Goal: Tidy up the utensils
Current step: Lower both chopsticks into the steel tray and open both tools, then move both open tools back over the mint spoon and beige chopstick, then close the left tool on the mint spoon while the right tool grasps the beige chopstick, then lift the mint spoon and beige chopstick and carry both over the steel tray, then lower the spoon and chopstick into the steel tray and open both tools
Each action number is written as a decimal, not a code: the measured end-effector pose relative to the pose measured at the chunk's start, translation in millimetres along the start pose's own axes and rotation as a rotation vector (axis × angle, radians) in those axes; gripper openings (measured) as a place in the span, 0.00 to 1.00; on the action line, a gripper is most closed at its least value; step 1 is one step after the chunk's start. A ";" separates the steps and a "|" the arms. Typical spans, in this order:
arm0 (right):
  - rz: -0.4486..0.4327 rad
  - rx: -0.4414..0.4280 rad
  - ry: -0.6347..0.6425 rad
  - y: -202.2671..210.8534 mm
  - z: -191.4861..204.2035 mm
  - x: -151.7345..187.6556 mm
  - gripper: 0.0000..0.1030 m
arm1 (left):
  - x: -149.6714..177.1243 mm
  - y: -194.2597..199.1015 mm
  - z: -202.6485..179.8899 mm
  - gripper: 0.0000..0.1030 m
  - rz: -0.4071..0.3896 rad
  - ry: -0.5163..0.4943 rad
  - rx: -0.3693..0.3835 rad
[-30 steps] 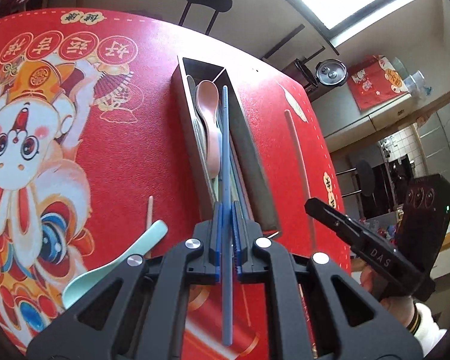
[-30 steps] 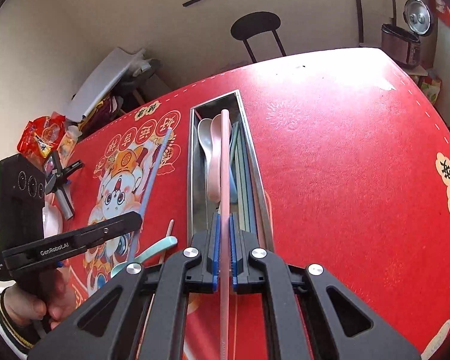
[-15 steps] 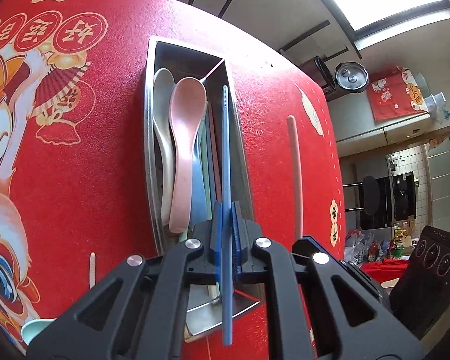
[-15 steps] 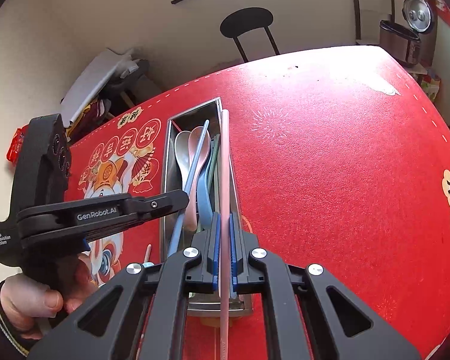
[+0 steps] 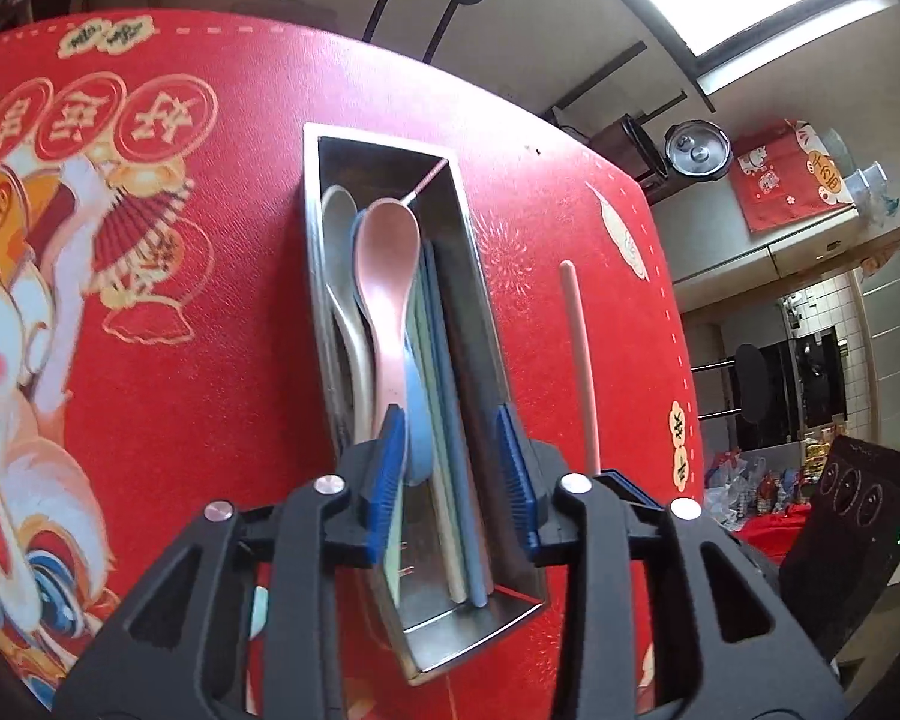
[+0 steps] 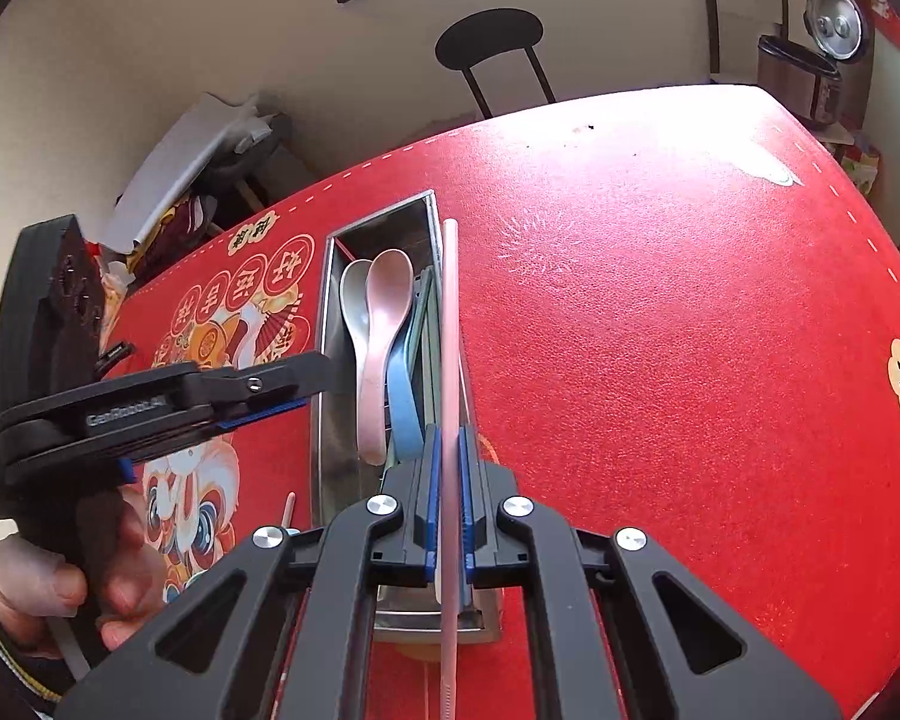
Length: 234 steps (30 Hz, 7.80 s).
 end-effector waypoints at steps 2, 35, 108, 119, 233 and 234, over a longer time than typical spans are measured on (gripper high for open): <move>0.014 0.011 0.022 -8.1 4.8 -3.7 0.06 | -3.2 19.2 8.2 0.49 -0.053 -0.022 -0.038; 0.014 0.135 0.125 -12.7 58.5 -5.4 0.67 | 52.4 126.5 138.9 0.94 -0.221 -0.087 -0.344; 0.321 0.215 0.342 -79.7 137.0 154.0 0.32 | 110.6 35.1 115.2 0.39 0.148 -0.528 0.116; 0.307 0.219 0.286 -70.5 124.2 156.8 0.12 | 108.9 20.6 111.7 0.39 0.171 -0.518 0.123; 0.080 0.111 0.146 -45.4 22.7 -10.7 0.06 | 10.6 -2.4 1.5 0.11 -0.017 -0.213 -0.047; 0.085 0.108 0.138 -47.9 20.8 -10.3 0.06 | 6.3 -6.5 1.4 0.11 -0.013 -0.215 -0.054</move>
Point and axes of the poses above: each gripper's, at about its wrist camera, not at the fingertips, and y roughly against the way its jaws point, z to its left, x to its underside, the point moved 4 cm from there along -y, roughly the way its jaws point, and after that the axes turned 8 degrees about -x, right-handed, at the moved point
